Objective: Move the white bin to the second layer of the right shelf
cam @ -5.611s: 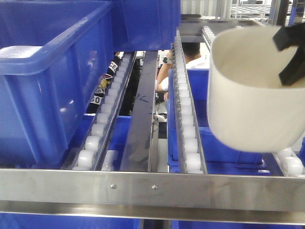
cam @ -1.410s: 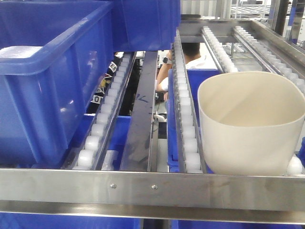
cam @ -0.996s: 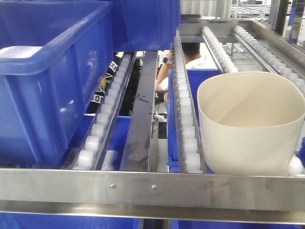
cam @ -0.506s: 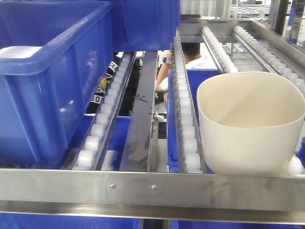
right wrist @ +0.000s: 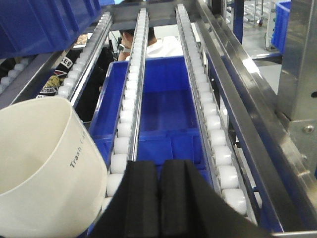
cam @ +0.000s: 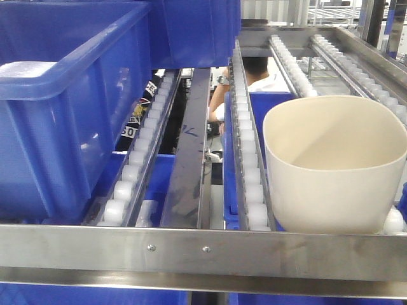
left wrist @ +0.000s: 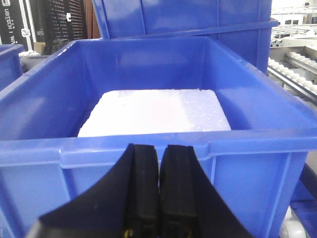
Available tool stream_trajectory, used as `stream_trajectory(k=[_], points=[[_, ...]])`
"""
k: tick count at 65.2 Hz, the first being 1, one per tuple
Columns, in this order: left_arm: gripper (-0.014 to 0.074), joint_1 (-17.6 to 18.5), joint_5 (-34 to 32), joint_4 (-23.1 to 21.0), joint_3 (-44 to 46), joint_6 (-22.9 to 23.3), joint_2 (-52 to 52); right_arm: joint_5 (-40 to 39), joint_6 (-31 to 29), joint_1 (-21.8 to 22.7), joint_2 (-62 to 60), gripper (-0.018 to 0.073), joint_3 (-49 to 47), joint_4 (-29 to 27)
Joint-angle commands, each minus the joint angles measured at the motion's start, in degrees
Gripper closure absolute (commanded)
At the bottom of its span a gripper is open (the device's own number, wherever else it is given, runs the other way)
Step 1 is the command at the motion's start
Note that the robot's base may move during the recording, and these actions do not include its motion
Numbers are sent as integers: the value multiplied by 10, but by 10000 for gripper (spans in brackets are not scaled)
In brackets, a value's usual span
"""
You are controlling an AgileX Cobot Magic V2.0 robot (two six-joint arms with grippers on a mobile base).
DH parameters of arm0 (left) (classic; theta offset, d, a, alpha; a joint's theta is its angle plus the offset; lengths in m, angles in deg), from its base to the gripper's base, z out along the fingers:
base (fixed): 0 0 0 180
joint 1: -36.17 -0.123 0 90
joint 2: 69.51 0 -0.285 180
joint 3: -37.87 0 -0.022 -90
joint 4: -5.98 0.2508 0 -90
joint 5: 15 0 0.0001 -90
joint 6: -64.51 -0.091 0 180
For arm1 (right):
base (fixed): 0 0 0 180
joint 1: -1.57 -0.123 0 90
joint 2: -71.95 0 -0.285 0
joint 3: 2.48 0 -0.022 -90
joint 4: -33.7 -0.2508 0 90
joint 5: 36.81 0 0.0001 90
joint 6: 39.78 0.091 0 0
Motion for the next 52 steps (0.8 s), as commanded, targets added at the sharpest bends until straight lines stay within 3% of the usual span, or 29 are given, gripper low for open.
stream_trajectory(k=[1,29,35,45,52], points=[[512,1,-50,-3,-19,4,-8,-45,0,3,-11,540,-9,-1],[512,1,-50,-3,-19,4,-8,-47,0,3,-11,540,-9,0],[512,1,-50,-3,-19,4,-8,-48,6,3,-11,540,-9,14],[512,1,-50,-3,-19,4,-8,-51,66,3,-11,540,-9,70],[512,1,-50,-3,-19,4,-8,-53,70,3,-11,540,-9,75]])
